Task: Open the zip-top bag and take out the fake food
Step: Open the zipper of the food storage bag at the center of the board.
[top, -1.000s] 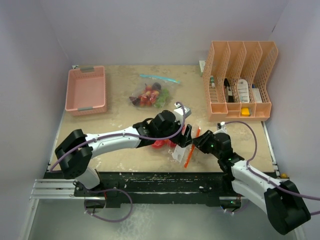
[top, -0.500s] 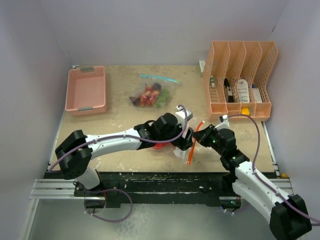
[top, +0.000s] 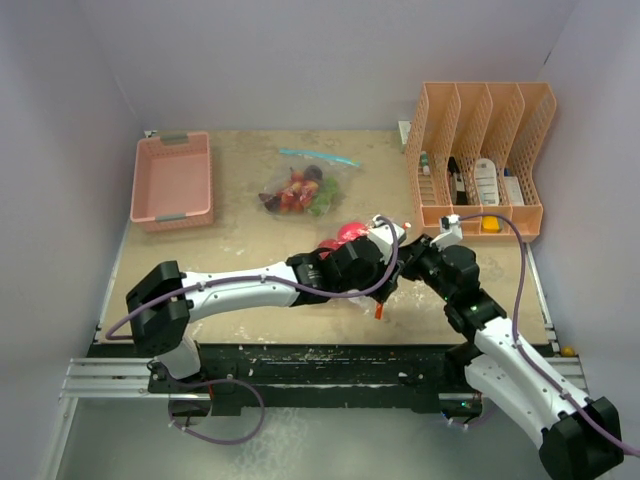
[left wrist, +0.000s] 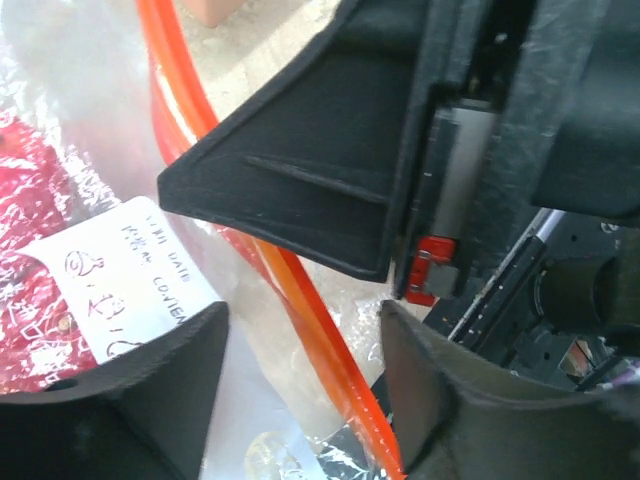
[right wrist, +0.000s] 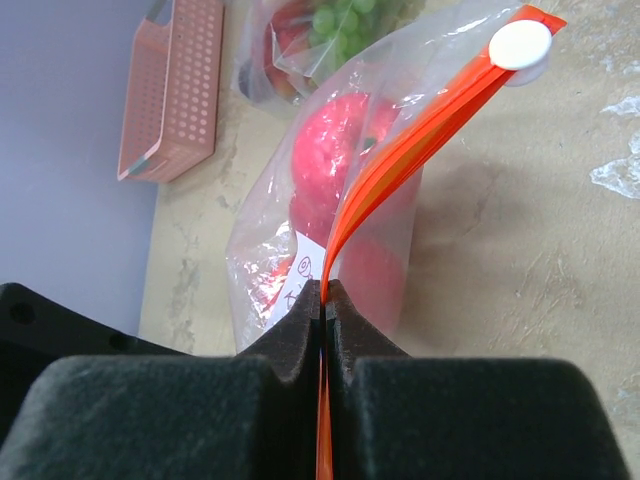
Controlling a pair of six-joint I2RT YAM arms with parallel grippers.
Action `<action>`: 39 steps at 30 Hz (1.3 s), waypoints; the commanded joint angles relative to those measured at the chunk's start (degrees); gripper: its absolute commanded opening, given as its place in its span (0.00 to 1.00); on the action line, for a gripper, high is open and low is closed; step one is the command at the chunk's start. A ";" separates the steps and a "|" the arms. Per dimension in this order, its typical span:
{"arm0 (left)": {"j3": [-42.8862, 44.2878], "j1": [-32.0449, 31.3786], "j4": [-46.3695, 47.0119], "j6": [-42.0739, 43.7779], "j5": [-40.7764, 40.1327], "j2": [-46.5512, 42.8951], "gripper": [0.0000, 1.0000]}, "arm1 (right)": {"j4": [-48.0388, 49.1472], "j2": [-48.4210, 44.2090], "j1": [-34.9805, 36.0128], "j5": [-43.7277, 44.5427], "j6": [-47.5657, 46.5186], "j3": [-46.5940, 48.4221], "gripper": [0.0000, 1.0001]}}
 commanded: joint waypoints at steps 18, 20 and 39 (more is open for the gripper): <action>-0.24 0.09 0.85 -2.42 -2.67 -2.80 0.00 | -6.09 -5.74 -0.05 2.93 -3.87 3.49 0.43; -1.44 0.37 1.74 -2.62 -2.07 -4.49 0.00 | -8.28 -7.01 -0.04 4.07 -4.95 3.87 0.50; -6.92 7.35 9.04 -6.14 11.58 -10.01 0.00 | -6.19 -14.15 -0.06 -2.82 -6.29 0.73 0.45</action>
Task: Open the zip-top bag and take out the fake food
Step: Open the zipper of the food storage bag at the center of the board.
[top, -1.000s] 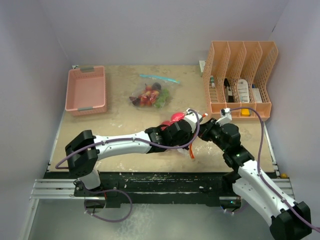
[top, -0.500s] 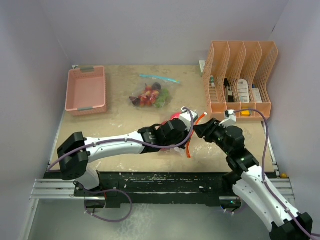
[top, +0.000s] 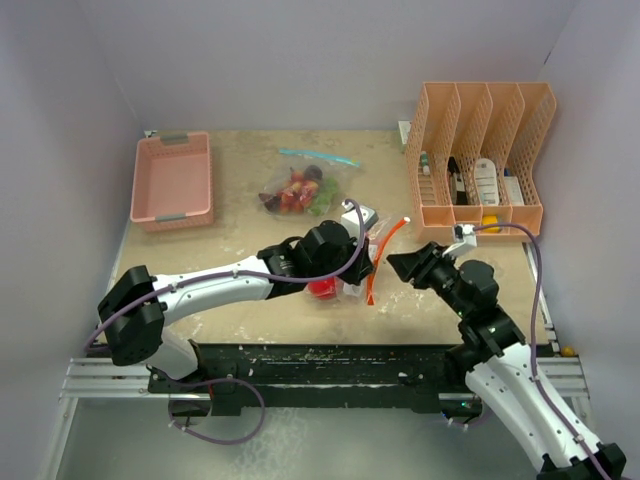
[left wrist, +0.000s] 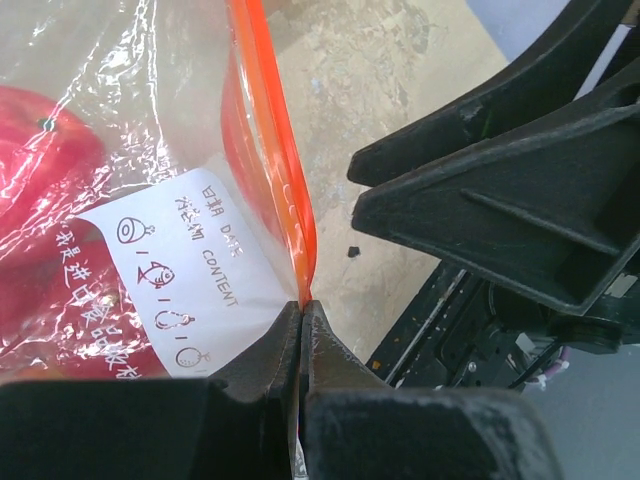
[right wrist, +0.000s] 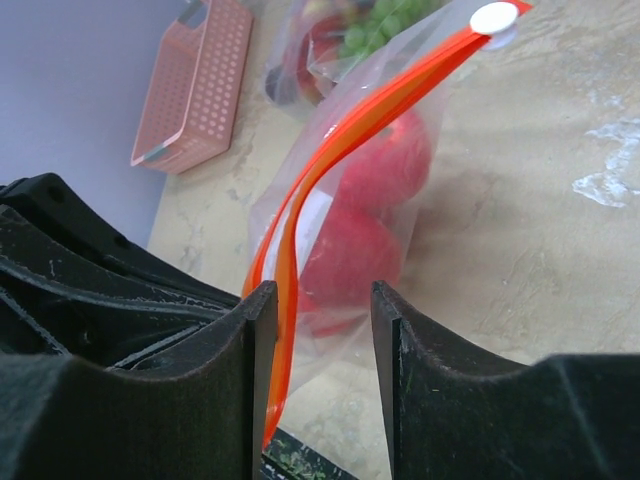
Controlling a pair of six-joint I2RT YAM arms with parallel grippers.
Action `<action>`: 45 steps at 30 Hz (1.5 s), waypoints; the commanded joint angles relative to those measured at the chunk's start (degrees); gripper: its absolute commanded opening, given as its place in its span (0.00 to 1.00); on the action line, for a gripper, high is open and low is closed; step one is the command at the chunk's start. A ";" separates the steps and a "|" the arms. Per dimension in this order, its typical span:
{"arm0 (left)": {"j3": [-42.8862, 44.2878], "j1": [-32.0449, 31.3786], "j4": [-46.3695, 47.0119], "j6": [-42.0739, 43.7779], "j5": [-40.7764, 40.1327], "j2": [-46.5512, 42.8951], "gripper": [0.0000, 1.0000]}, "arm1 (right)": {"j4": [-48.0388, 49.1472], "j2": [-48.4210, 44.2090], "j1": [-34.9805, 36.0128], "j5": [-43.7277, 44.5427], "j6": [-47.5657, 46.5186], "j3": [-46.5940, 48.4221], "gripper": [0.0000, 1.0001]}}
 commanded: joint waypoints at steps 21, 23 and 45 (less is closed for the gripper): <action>0.95 0.74 5.16 -1.44 6.42 -4.12 0.00 | 14.61 8.01 -0.04 -10.01 -1.77 -1.10 0.46; 0.48 0.78 5.47 -1.72 6.37 -4.54 0.00 | 14.55 8.28 -0.05 -10.25 -1.81 -1.33 0.35; -1.43 2.33 5.31 -2.64 4.39 -5.99 0.14 | 6.70 4.76 -0.05 -8.92 -3.44 0.63 0.00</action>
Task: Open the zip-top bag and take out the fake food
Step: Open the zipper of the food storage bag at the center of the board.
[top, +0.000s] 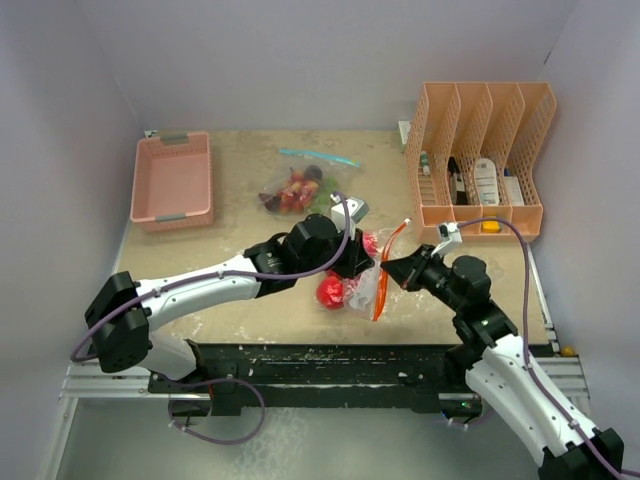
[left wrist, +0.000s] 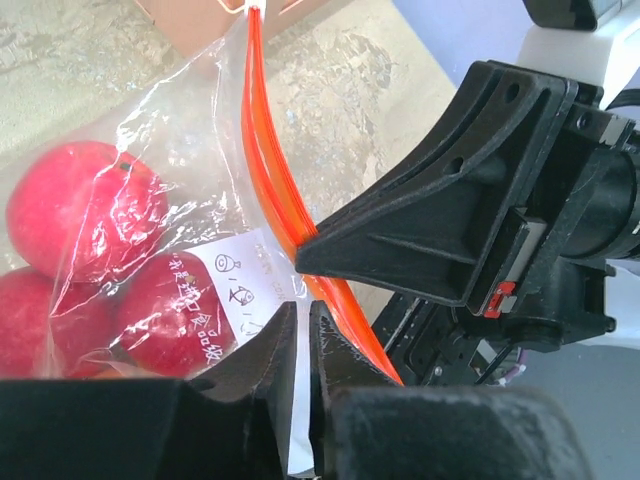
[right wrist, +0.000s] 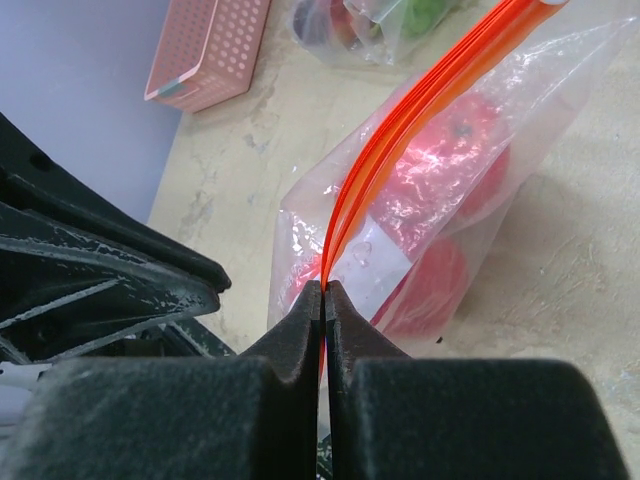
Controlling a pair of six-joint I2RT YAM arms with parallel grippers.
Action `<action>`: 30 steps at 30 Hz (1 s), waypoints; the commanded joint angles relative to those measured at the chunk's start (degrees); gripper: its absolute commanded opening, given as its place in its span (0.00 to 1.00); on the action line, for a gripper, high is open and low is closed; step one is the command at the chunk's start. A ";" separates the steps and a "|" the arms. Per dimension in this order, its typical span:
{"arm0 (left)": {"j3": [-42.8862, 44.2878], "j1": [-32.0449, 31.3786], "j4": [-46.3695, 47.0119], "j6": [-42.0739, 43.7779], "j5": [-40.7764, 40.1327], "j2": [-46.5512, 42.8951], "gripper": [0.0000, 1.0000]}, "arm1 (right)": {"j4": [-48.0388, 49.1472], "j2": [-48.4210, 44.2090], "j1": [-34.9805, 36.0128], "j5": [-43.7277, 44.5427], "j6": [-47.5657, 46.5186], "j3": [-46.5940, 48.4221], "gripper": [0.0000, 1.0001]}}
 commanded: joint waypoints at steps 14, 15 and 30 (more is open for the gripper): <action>-0.35 -4.69 5.28 -0.71 2.15 2.83 0.57 | 1.42 2.74 -0.04 1.60 -1.60 5.25 0.00; -0.75 -4.88 5.22 -0.67 1.83 2.74 0.57 | 1.07 2.57 -0.04 1.96 -1.60 5.53 0.00; -0.58 -5.44 1.86 -0.10 -3.99 4.31 0.42 | -0.67 2.00 -0.05 2.60 -1.95 7.28 0.00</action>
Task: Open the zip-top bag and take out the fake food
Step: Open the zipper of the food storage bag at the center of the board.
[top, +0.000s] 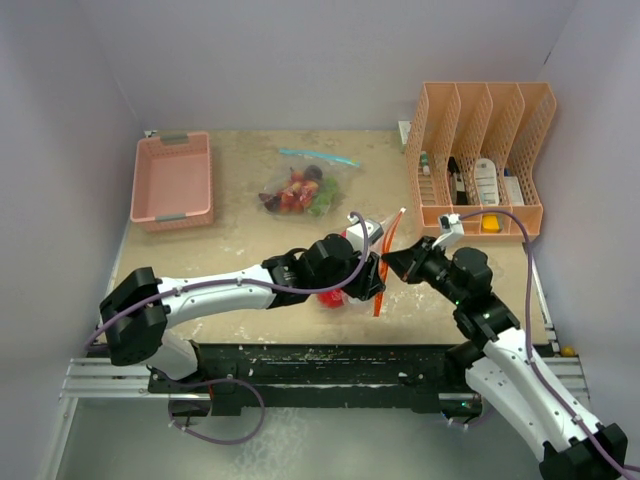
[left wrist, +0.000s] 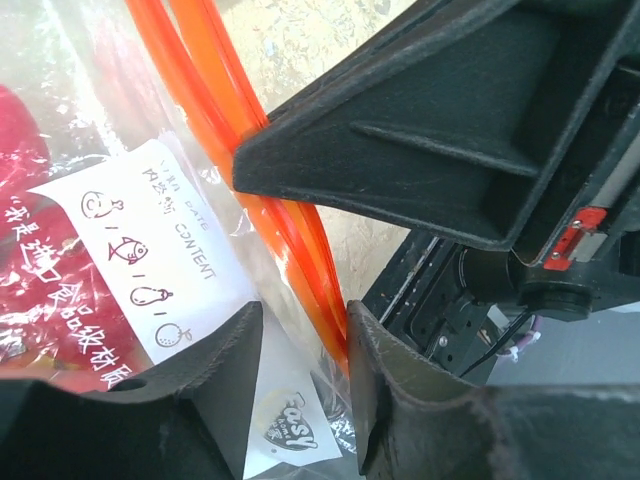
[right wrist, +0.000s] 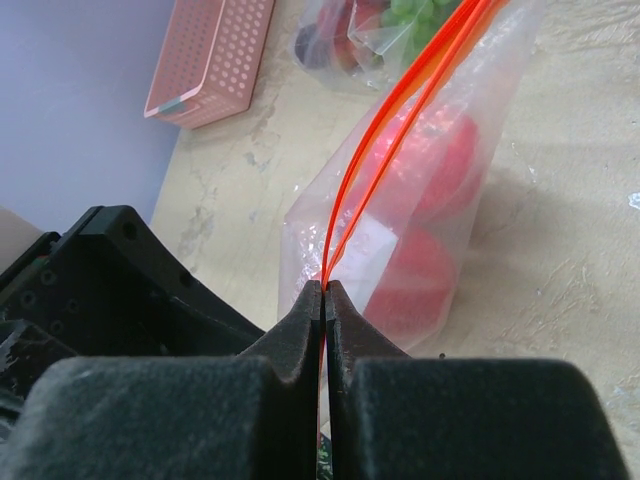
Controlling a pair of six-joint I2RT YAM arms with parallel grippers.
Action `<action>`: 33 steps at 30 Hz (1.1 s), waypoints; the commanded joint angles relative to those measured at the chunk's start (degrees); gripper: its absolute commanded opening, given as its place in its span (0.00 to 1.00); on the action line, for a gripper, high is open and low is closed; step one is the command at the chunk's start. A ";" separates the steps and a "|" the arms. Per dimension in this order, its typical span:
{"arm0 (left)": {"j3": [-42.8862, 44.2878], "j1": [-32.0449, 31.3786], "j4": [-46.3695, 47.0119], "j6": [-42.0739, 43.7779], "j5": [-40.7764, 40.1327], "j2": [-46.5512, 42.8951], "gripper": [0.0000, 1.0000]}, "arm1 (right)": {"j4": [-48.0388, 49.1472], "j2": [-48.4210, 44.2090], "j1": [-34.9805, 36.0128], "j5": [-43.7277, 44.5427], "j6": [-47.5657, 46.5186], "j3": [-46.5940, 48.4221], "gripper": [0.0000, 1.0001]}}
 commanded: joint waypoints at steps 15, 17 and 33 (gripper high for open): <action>0.85 -0.31 1.37 0.91 -2.51 -2.39 0.00 | 0.24 -1.93 -0.06 1.48 -0.91 1.22 0.20; 1.07 -0.28 1.32 0.97 -2.62 -2.41 0.00 | 0.09 -2.25 -0.04 1.32 -0.73 0.97 0.23; 1.66 -0.22 0.75 0.95 -3.30 -3.08 0.00 | -2.27 -4.27 -0.04 1.94 -0.43 0.02 0.13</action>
